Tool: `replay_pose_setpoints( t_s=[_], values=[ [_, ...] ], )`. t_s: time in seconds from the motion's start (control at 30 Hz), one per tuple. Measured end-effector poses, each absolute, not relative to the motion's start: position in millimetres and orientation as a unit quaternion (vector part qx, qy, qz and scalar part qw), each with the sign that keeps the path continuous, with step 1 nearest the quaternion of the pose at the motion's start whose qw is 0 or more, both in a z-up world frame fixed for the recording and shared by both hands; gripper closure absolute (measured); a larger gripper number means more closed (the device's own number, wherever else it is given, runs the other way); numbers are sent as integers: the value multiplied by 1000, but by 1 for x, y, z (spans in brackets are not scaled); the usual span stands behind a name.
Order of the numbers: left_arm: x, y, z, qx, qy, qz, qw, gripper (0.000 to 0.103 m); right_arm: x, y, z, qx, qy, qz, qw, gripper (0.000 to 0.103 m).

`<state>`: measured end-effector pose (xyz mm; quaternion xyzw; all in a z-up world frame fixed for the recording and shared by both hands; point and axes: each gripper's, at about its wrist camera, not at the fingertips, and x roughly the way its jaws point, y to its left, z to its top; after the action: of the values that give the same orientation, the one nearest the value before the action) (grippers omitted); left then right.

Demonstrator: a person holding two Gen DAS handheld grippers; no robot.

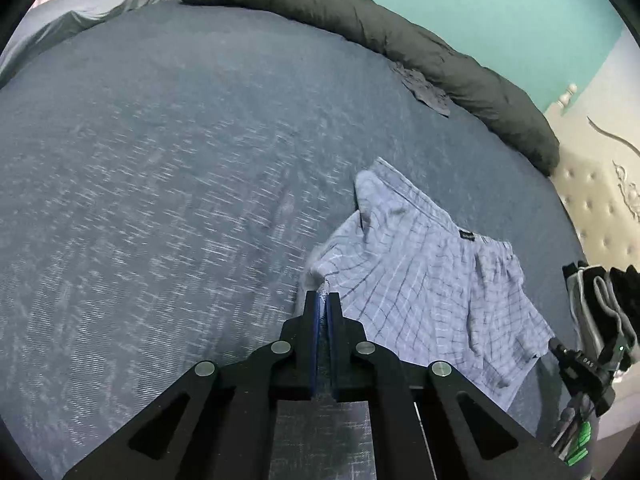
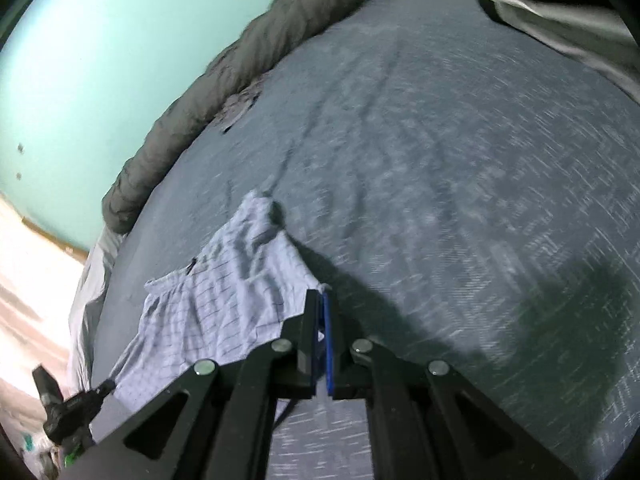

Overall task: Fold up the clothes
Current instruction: 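Lay the shorts flat on the bed and open both grippers, then smooth the shorts flat with the right gripper along the leg openings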

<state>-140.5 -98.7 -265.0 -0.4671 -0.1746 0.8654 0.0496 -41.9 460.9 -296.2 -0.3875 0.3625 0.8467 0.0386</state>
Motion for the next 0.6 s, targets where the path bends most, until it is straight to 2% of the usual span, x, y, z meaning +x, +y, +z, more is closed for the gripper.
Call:
replay_pose_setpoints(
  t_s=[0.17, 0.27, 0.33, 0.4, 0.43, 0.6],
  values=[
    [-143, -111, -284, -489, -187, 852, 24, 99, -37, 475, -315, -414, 384, 821, 88, 98],
    [-146, -115, -289, -493, -194, 848, 17, 99, -39, 471, -301, -409, 365, 832, 90, 98],
    [-150, -119, -285, -484, -192, 853, 9, 99, -40, 467, -289, -402, 351, 842, 84, 94],
    [-152, -122, -281, -475, -185, 860, 2, 99, -43, 461, -282, -399, 356, 843, 59, 79],
    [-154, -122, -280, -473, -179, 863, -1, 99, -46, 455, -283, -404, 359, 840, 44, 75],
    [-151, -115, -290, -494, -158, 855, -14, 96, -59, 427, -303, -440, 379, 814, -1, 74]
  ],
)
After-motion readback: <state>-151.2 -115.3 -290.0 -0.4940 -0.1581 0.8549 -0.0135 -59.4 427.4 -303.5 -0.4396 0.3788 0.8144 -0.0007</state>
